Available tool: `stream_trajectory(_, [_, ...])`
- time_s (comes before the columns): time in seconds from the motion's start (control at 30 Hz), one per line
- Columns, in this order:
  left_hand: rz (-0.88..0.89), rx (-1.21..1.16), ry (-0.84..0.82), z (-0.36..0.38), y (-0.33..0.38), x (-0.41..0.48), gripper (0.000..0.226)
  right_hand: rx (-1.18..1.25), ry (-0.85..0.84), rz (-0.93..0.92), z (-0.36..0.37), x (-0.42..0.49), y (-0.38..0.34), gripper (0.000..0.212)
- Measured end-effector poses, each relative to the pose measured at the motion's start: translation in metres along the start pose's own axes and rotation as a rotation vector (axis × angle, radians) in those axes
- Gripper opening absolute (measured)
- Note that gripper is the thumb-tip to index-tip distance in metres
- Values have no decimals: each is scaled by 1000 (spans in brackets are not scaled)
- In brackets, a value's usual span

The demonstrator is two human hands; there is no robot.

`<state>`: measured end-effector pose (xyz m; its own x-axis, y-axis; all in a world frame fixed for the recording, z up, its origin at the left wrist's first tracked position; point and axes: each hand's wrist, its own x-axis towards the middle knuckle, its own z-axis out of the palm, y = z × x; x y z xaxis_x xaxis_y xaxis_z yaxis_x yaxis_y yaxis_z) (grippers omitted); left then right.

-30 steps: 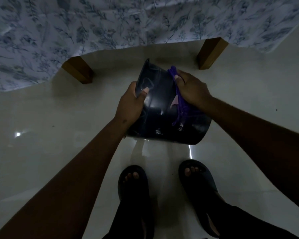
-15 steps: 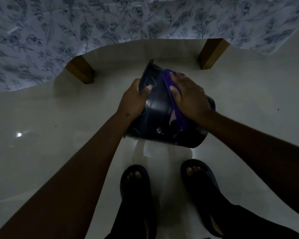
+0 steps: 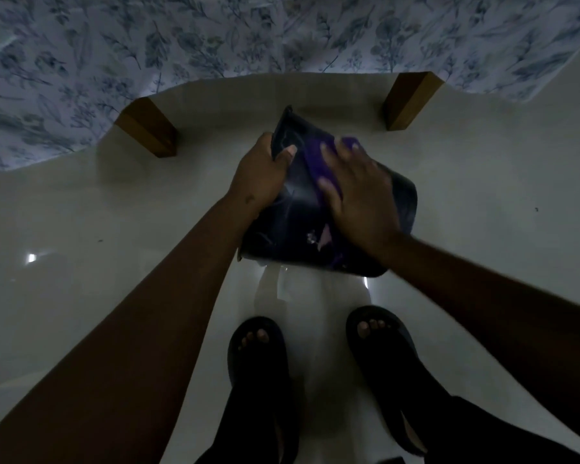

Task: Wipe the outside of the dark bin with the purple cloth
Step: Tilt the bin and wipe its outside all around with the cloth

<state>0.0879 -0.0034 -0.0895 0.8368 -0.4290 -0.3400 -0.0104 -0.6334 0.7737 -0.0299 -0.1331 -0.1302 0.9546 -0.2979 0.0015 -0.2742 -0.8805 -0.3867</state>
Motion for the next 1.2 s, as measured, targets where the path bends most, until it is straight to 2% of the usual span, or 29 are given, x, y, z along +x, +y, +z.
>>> stream_trajectory(0.07, [16, 16, 27, 0, 1, -1, 32, 111, -61, 154, -5, 41, 18, 55])
stream_trajectory(0.17, [-23, 37, 30, -1, -1, 0, 33, 232, -196, 248, -6, 64, 31, 57])
stream_trajectory(0.3, [-93, 129, -12, -4, 3, 12, 40, 45, -17, 50, 2, 14, 12, 56])
stream_trajectory(0.4, [-53, 88, 63, -6, 5, 1, 40, 72, -2, 13, -2, 11, 20, 55])
stream_trajectory(0.57, [93, 151, 62, -8, -16, -43, 34, 224, -125, 221, -9, 49, 36, 52])
stream_trajectory(0.63, [78, 173, 69, -10, -21, -39, 34, 128, -57, 232, -4, 33, 21, 53])
stream_trajectory(0.7, [70, 190, 53, -12, -19, -26, 33, -32, -10, 112, 3, -6, 2, 55])
stream_trajectory(0.77, [68, 187, 51, -11, -15, -15, 31, -157, -52, -72, 12, -48, -8, 57])
stream_trajectory(0.83, [77, 186, 70, -9, -14, -11, 30, -203, -90, -250, 21, -70, -7, 58])
stream_trajectory(0.9, [76, 174, 77, -6, -13, -10, 32, -182, -100, -311, 19, -65, -2, 57])
stream_trajectory(1.0, [78, 132, 74, -4, -7, -3, 32, -71, -23, -136, 7, -21, 8, 54])
stream_trajectory(1.1, [85, 144, 76, -3, -1, -1, 32, 241, -48, 276, -3, 46, 32, 57])
stream_trajectory(1.13, [77, 154, 75, -3, -2, -1, 32, 296, -70, 347, -5, 54, 35, 57])
stream_trajectory(1.2, [48, 179, 71, -5, -4, -1, 33, 184, -57, 331, -2, 41, 24, 54])
